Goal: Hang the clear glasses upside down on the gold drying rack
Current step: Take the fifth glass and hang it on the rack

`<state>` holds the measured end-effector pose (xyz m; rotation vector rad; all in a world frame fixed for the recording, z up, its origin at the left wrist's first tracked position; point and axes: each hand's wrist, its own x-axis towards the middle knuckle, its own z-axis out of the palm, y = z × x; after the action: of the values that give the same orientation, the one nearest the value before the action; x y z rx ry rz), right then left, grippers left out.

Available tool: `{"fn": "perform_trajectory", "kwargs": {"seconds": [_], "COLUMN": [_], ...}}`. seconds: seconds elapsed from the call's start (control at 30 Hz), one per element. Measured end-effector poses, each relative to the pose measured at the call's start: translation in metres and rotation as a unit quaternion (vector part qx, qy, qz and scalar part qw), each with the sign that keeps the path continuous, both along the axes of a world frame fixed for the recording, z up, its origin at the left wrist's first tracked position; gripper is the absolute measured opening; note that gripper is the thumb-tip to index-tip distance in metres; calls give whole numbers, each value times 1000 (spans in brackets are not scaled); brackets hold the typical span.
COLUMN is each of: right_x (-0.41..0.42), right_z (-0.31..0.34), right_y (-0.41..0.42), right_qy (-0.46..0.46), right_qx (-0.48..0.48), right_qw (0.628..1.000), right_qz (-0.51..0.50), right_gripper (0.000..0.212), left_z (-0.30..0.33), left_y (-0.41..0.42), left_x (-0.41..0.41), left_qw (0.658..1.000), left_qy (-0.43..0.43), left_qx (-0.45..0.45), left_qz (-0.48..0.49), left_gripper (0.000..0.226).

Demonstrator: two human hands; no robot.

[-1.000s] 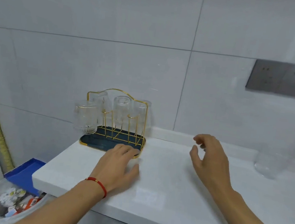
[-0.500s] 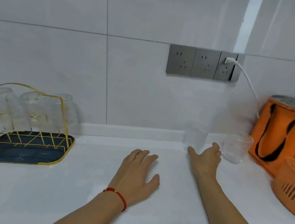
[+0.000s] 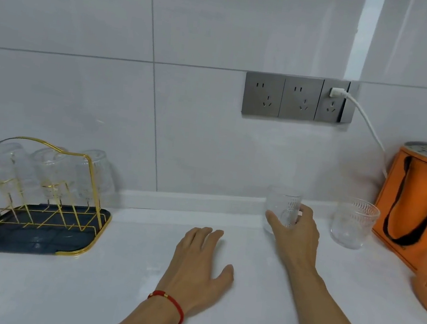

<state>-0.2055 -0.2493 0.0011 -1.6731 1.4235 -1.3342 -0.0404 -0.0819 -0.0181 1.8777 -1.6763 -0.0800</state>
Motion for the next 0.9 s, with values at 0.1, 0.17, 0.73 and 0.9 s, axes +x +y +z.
{"fn": "perform_trajectory", "kwargs": {"seconds": [0.1,0.17,0.73,0.9], "right_x": [8,15,133,161], "right_z": [7,9,45,82], "right_y": [34,65,212,220], "right_qy": [2,31,24,66], "right_qx": [-60,-89,21,-119], "right_qw": [994,981,898,900], "right_qz": [90,168,439,415], "right_gripper": [75,72,52,69], "left_z": [8,17,56,32], "left_y": [5,12,145,190], "left_x": [-1,-1,102,155], "left_qw": [996,977,860,947], "left_qy": [83,210,473,192], "left_qx": [-3,-16,-180,-128], "left_qz": [-16,-15,69,223], "left_gripper": [79,82,54,26]}}
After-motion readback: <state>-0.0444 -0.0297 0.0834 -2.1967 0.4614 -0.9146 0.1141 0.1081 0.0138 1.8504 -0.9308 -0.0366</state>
